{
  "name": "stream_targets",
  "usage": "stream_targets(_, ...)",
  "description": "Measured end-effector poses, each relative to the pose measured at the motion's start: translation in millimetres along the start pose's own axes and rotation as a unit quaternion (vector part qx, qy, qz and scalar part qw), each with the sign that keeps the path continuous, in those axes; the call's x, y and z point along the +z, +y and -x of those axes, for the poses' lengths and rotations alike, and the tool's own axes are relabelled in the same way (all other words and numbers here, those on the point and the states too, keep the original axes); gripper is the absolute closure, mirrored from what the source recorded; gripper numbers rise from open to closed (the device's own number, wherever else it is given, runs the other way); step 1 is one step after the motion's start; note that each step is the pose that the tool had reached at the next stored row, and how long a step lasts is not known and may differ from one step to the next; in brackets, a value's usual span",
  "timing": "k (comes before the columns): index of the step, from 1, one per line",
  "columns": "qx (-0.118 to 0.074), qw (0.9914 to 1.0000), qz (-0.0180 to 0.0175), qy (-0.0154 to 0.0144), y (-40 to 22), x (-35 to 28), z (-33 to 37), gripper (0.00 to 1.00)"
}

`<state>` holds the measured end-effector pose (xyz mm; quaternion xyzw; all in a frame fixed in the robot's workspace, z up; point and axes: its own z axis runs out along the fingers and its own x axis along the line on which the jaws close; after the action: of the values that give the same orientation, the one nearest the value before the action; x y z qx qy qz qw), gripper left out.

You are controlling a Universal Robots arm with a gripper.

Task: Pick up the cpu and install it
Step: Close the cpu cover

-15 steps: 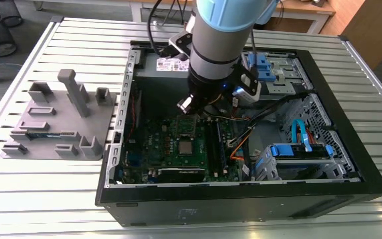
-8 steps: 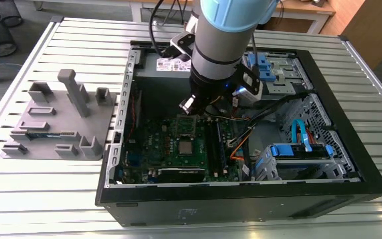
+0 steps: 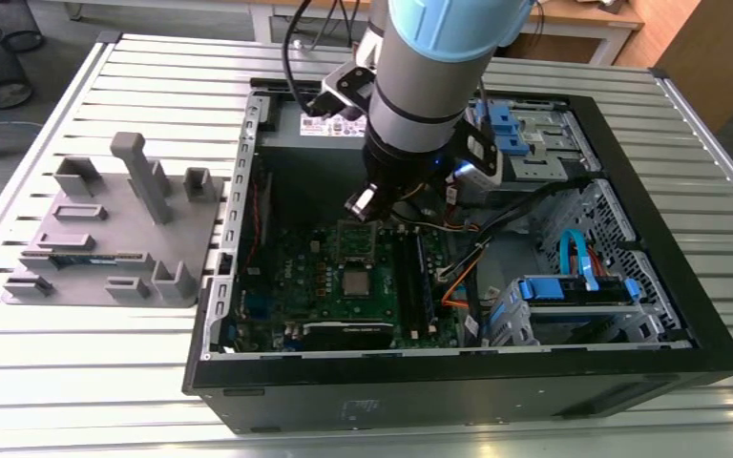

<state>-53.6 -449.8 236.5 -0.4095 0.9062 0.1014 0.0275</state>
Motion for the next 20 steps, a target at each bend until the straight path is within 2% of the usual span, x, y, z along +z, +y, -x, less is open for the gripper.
stream_targets(7,-0.028,0.99959,0.0038,0.0045,-0.2,0.0,0.2,0.89)
stream_targets(20,-0.029,0.99957,0.0039,0.0047,-0.5,-1.8,0.8,0.89)
